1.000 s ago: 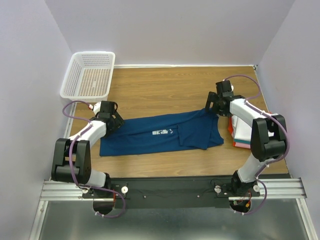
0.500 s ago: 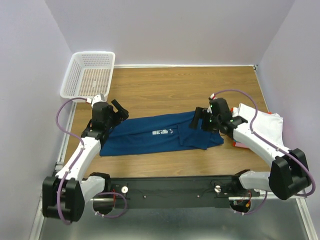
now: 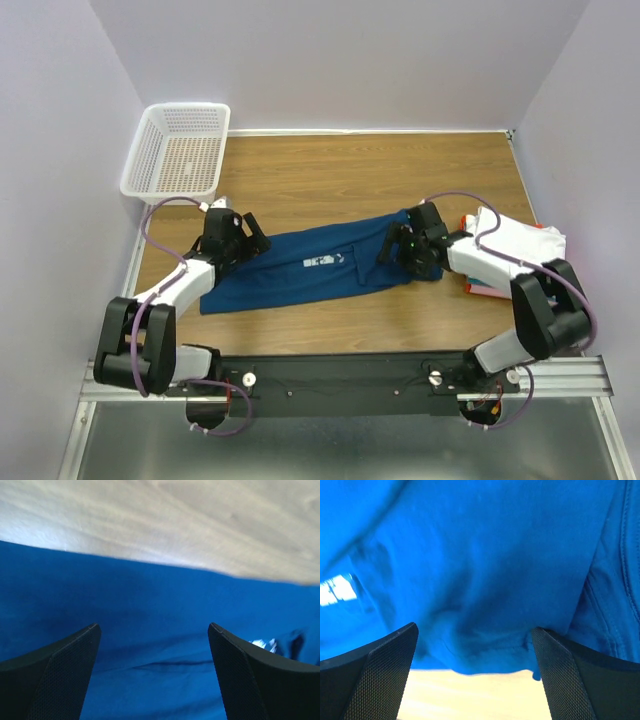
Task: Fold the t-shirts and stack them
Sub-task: Fold the tshirt
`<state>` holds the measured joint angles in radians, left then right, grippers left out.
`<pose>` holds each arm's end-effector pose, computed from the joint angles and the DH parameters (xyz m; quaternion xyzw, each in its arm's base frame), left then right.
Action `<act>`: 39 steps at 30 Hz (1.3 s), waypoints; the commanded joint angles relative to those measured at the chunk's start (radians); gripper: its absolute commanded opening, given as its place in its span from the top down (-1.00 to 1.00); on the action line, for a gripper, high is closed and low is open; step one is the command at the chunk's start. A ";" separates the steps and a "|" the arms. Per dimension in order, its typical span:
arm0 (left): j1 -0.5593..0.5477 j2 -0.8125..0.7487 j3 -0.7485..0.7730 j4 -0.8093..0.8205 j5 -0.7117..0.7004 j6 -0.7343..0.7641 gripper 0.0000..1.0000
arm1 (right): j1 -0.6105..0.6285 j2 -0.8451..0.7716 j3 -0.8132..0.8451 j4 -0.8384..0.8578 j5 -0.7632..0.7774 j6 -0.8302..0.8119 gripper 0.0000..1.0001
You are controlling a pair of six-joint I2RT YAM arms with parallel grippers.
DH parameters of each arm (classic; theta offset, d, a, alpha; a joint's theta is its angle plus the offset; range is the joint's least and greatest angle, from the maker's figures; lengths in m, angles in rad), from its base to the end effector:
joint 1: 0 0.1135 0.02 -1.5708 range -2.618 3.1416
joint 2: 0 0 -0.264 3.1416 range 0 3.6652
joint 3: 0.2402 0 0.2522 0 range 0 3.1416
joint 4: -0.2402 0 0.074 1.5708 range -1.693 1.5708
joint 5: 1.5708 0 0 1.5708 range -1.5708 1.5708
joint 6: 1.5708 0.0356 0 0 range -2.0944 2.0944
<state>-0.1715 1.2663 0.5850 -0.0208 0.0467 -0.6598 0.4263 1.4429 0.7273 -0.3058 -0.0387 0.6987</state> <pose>0.2486 -0.0447 0.1869 -0.2097 0.8824 -0.1893 0.3763 0.2432 0.1120 0.1665 0.1255 0.9541 0.1604 0.2195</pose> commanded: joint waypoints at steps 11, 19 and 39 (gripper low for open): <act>-0.170 0.110 -0.040 0.018 0.042 -0.044 -0.89 | -0.173 0.460 0.424 0.043 0.051 -0.254 -1.00; -0.339 0.131 -0.105 0.087 0.093 -0.149 -0.90 | -0.189 0.769 0.806 0.043 -0.073 -0.418 -1.00; -0.717 0.367 0.139 0.144 0.085 -0.218 -0.90 | -0.164 1.209 1.459 0.039 -0.348 -0.418 -1.00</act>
<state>-0.8497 1.5879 0.6884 0.2279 0.1322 -0.8810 0.2470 2.5797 2.1693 -0.1795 -0.3370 0.2562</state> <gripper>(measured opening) 0.949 0.998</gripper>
